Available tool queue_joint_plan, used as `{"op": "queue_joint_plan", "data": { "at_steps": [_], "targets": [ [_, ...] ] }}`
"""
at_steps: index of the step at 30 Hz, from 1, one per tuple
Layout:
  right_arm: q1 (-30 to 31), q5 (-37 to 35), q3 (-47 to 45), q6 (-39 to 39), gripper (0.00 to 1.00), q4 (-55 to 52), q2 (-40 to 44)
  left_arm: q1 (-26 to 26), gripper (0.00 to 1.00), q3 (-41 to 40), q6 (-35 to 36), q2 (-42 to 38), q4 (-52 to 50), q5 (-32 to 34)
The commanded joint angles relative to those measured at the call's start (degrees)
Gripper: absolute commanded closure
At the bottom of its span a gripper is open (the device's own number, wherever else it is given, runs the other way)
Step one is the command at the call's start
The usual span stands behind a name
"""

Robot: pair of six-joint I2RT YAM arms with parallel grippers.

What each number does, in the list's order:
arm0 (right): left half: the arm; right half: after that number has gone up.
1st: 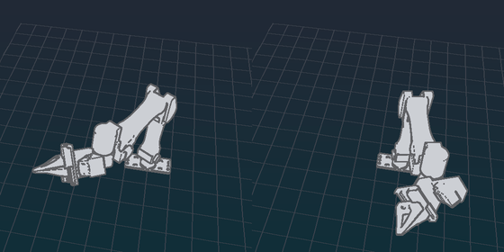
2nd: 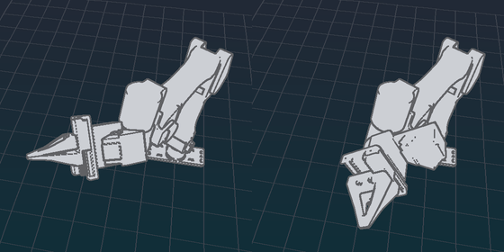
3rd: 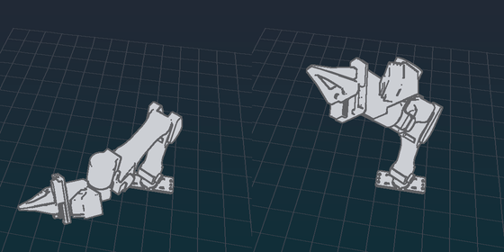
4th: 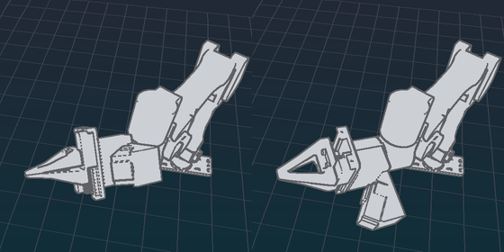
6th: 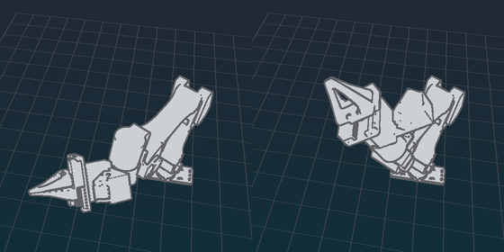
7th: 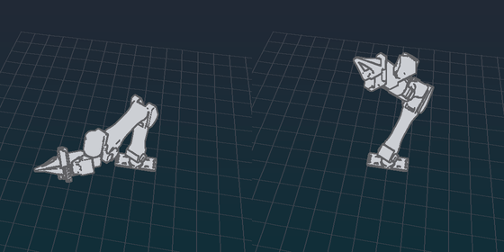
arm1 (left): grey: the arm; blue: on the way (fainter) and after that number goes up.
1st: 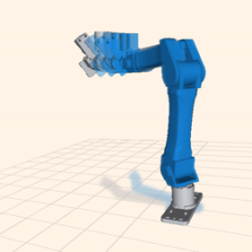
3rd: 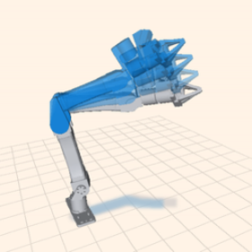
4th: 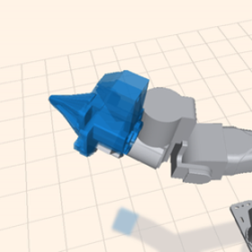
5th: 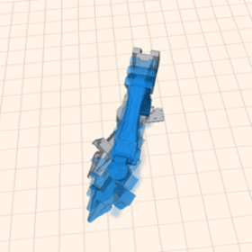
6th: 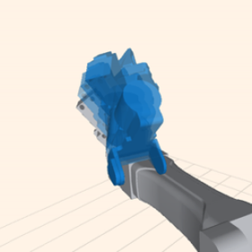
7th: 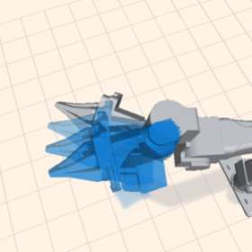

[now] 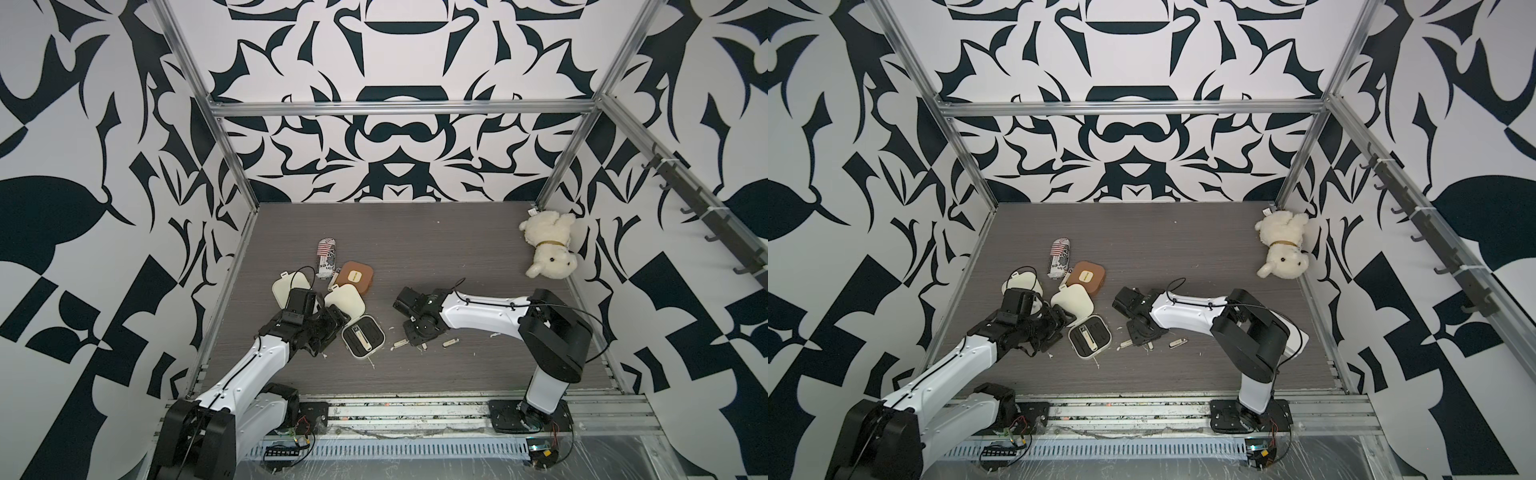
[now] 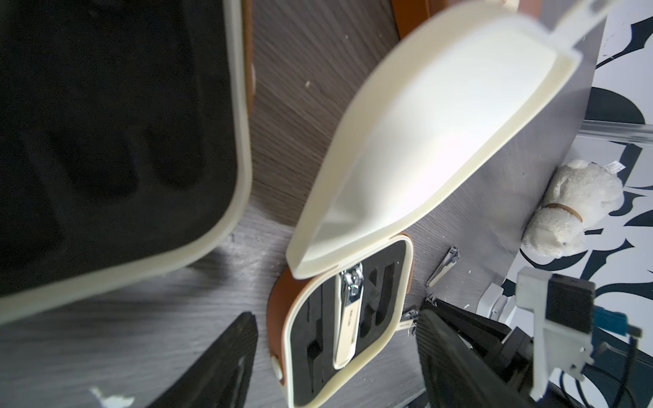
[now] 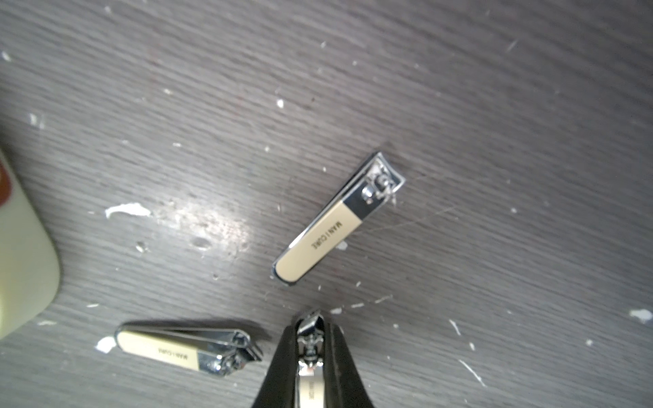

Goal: Organize nail clipper sets
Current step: Pick up the nail clipper from the center of the board, then place the nail clipper in the storage box.

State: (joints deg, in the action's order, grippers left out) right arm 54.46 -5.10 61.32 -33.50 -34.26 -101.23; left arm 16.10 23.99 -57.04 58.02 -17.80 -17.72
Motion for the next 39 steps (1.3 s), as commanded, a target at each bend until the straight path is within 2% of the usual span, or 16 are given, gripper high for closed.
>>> {"op": "queue_joint_plan", "data": {
  "at_steps": [1,8,15,20,32,39],
  "targets": [
    [0.0,-1.9,2.6,-0.3,0.85,-2.4,4.7,0.2,0.25,0.0,0.3,-0.6,-0.6,0.7],
    [3.5,-2.7,10.0,-0.2,0.86,-2.6,3.6,0.2,0.27,-0.7,0.4,0.0,0.0,1.0],
    [9.2,-3.0,22.7,1.3,0.88,-1.2,-7.1,0.7,0.3,-2.0,0.3,0.9,1.0,1.1],
    [10.8,-3.0,29.6,2.0,0.89,-0.2,-13.9,1.0,0.34,-2.8,0.4,0.8,1.1,1.6],
    [11.1,-3.7,26.1,2.5,0.9,5.4,-13.9,1.0,0.5,-4.8,0.3,1.5,2.7,1.6],
    [10.9,-4.0,25.2,3.2,0.89,6.8,-13.9,1.3,0.54,-4.6,0.3,1.6,2.6,1.3]
  ]
}}
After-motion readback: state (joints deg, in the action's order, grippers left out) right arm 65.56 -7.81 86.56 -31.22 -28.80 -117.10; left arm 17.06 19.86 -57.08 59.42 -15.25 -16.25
